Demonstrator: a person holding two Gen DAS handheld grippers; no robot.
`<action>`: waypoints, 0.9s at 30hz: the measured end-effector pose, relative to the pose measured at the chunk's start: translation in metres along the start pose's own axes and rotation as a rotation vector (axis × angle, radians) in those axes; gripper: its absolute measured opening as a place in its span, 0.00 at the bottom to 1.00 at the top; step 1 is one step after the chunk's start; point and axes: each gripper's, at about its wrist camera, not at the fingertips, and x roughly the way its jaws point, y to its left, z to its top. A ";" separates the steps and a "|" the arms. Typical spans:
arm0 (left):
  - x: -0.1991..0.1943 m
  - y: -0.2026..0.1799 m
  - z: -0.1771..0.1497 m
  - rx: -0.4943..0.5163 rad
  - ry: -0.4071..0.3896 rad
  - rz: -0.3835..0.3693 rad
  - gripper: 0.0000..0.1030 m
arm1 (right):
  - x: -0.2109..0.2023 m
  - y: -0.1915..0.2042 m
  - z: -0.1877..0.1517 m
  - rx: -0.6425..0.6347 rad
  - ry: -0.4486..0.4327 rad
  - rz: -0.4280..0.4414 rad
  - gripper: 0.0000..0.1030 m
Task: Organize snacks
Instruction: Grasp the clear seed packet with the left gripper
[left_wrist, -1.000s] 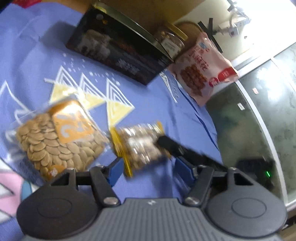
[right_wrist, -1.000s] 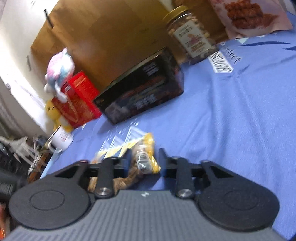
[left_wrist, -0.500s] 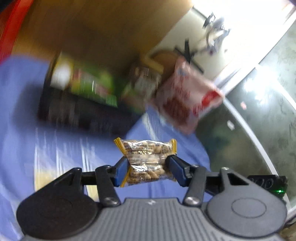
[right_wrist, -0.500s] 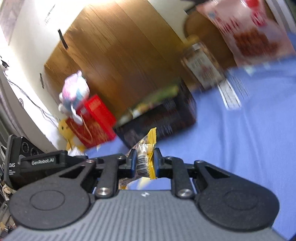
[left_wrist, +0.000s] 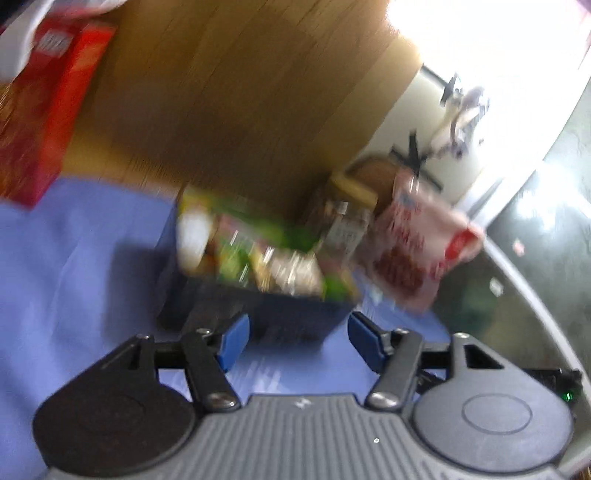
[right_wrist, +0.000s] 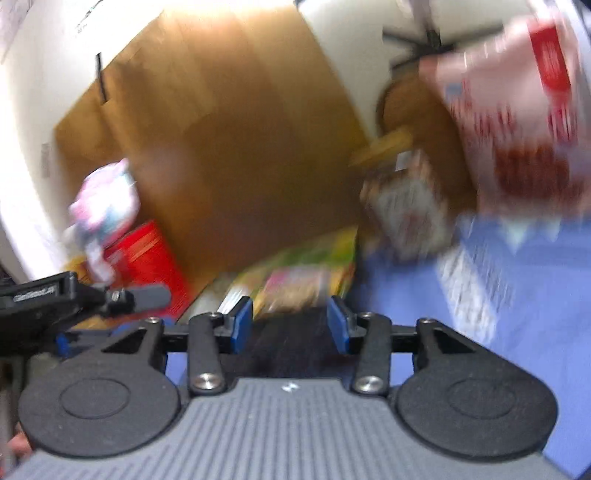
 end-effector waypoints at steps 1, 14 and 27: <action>-0.004 0.005 -0.010 -0.001 0.034 0.008 0.59 | -0.004 -0.002 -0.013 0.023 0.052 0.055 0.47; -0.027 0.042 -0.073 -0.082 0.186 0.008 0.56 | -0.028 0.019 -0.095 0.176 0.432 0.253 0.46; -0.029 0.048 -0.083 -0.177 0.155 -0.023 0.63 | -0.015 0.019 -0.101 0.234 0.376 0.267 0.18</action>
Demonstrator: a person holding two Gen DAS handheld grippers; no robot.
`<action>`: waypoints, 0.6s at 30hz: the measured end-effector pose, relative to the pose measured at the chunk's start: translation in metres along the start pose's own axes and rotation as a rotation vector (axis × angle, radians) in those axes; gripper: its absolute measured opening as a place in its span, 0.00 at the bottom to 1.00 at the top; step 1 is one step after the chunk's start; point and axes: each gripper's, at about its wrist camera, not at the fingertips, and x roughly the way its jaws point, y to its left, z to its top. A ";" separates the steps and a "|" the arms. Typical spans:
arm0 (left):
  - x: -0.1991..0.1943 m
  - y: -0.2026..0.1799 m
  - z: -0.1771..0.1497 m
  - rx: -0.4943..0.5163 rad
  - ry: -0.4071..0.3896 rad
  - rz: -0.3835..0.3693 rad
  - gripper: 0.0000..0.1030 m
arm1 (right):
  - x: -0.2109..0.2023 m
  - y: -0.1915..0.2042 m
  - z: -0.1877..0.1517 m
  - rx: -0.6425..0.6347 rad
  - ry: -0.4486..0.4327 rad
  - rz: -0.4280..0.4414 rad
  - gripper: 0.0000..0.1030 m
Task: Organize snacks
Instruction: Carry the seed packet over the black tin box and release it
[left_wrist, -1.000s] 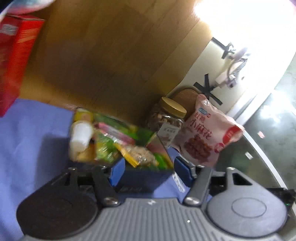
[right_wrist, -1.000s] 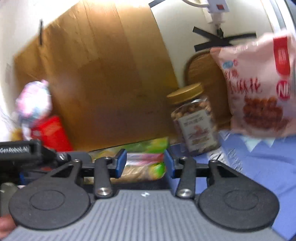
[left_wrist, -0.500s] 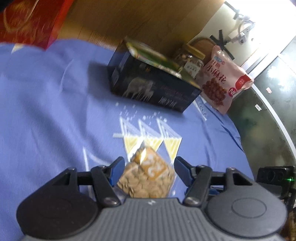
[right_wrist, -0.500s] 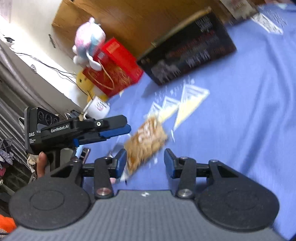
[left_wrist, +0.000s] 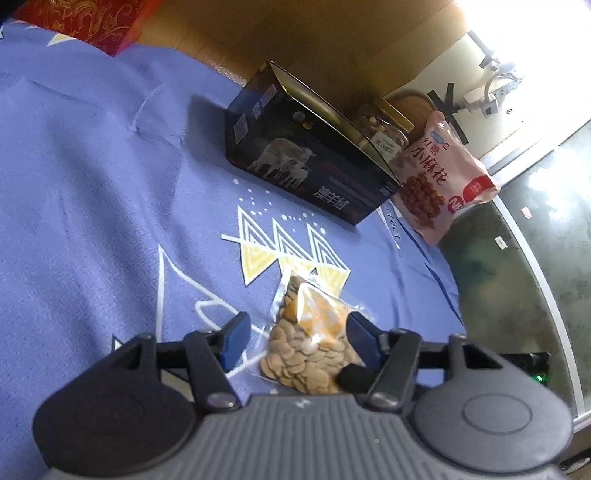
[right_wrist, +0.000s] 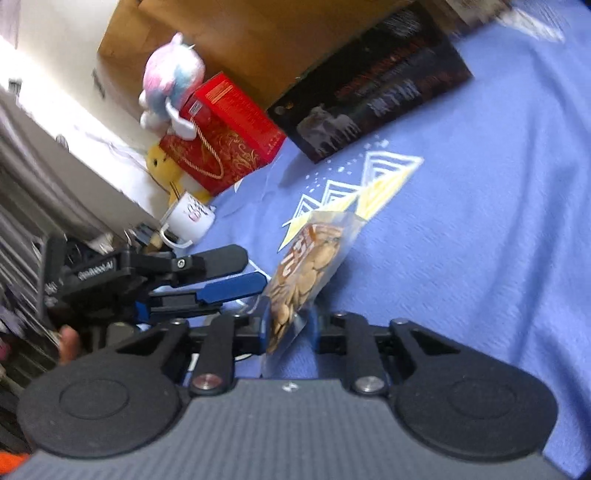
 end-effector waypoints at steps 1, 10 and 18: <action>0.001 0.000 0.000 -0.004 0.006 -0.016 0.66 | -0.002 -0.004 0.001 0.030 -0.002 0.020 0.16; 0.011 -0.031 0.038 0.039 -0.028 -0.088 0.48 | -0.022 -0.013 0.043 0.159 -0.087 0.181 0.11; 0.041 -0.057 0.137 0.140 -0.164 -0.020 0.48 | -0.004 0.023 0.144 0.028 -0.210 0.132 0.11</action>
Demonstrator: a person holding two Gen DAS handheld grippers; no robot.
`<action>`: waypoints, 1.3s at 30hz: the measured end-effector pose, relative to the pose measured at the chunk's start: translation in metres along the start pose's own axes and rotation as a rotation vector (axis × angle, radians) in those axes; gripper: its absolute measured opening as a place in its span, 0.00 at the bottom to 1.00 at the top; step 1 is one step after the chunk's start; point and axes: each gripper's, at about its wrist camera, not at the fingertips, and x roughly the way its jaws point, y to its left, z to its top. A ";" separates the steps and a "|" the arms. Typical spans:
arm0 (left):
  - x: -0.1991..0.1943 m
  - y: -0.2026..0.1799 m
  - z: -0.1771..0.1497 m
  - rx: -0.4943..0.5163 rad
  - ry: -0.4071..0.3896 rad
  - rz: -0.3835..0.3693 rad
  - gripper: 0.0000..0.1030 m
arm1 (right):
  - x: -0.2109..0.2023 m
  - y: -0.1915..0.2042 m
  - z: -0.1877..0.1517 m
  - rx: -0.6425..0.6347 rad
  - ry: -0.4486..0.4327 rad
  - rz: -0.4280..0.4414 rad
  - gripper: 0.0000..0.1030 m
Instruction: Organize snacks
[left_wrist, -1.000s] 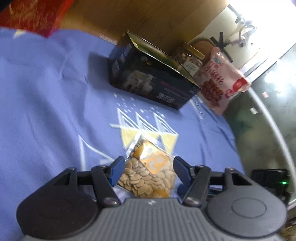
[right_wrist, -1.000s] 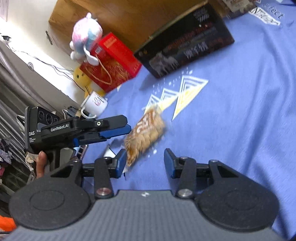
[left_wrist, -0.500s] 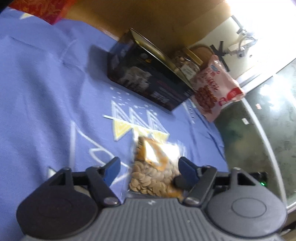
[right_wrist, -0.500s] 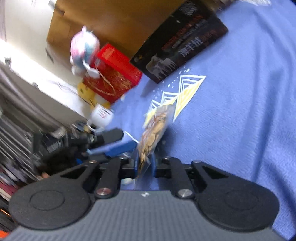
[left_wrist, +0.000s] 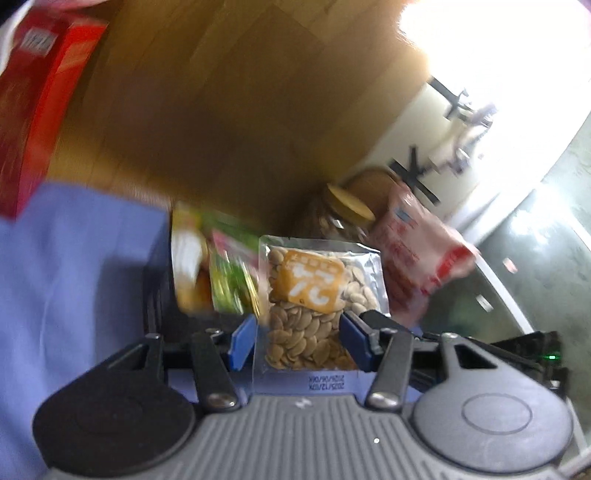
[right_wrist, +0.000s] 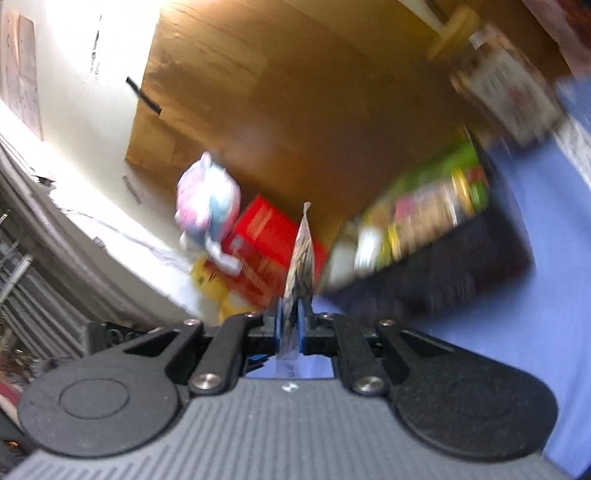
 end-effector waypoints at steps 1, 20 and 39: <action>0.008 0.002 0.008 0.006 -0.005 0.016 0.48 | 0.010 0.000 0.012 -0.012 -0.004 -0.018 0.11; 0.008 -0.004 -0.004 0.093 -0.082 0.173 0.59 | 0.019 -0.006 0.005 -0.277 -0.222 -0.429 0.34; -0.011 -0.076 -0.129 0.339 -0.093 0.460 0.78 | -0.055 0.007 -0.105 -0.283 -0.106 -0.503 0.47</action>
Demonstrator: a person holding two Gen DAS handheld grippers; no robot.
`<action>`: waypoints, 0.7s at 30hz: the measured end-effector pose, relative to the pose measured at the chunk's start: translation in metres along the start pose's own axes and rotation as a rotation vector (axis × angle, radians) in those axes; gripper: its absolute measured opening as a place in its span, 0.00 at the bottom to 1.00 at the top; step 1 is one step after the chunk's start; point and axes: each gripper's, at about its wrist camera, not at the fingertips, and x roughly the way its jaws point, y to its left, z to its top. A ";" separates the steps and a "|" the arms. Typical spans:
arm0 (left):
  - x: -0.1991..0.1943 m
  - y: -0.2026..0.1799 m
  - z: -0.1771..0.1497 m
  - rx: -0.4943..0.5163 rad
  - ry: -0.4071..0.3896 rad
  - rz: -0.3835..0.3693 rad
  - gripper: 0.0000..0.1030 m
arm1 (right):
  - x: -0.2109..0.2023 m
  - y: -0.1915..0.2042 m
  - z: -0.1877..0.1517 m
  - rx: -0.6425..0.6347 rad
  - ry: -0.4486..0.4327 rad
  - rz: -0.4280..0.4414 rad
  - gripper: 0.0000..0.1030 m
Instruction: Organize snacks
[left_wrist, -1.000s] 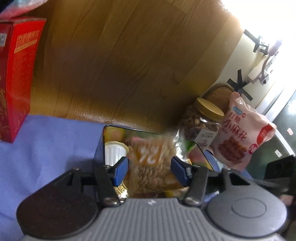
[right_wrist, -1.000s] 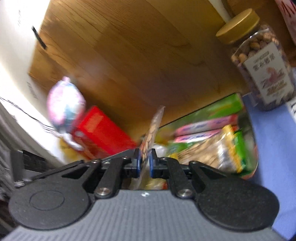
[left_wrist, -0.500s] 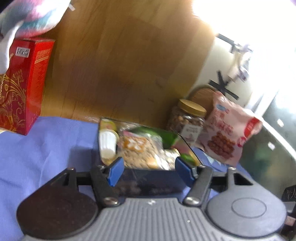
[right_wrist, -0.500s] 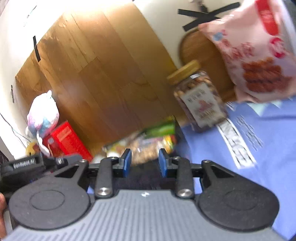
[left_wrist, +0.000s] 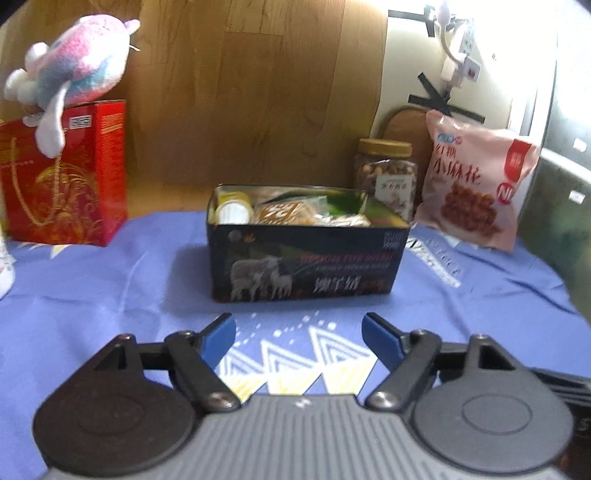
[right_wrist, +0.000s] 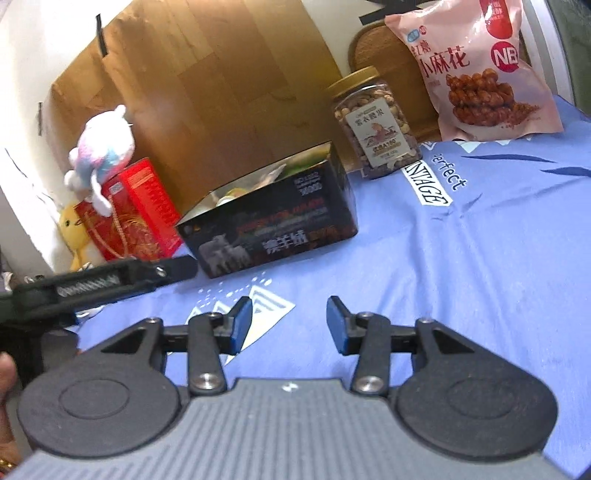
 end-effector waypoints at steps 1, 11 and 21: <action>-0.002 -0.001 -0.002 0.003 0.005 0.014 0.81 | -0.003 0.001 -0.001 -0.001 -0.001 0.007 0.51; -0.009 -0.003 -0.013 0.054 0.035 0.122 1.00 | -0.014 0.008 -0.013 0.011 0.011 0.047 0.52; -0.004 -0.008 -0.015 0.155 0.039 0.246 1.00 | -0.016 0.004 -0.015 0.050 0.017 0.047 0.53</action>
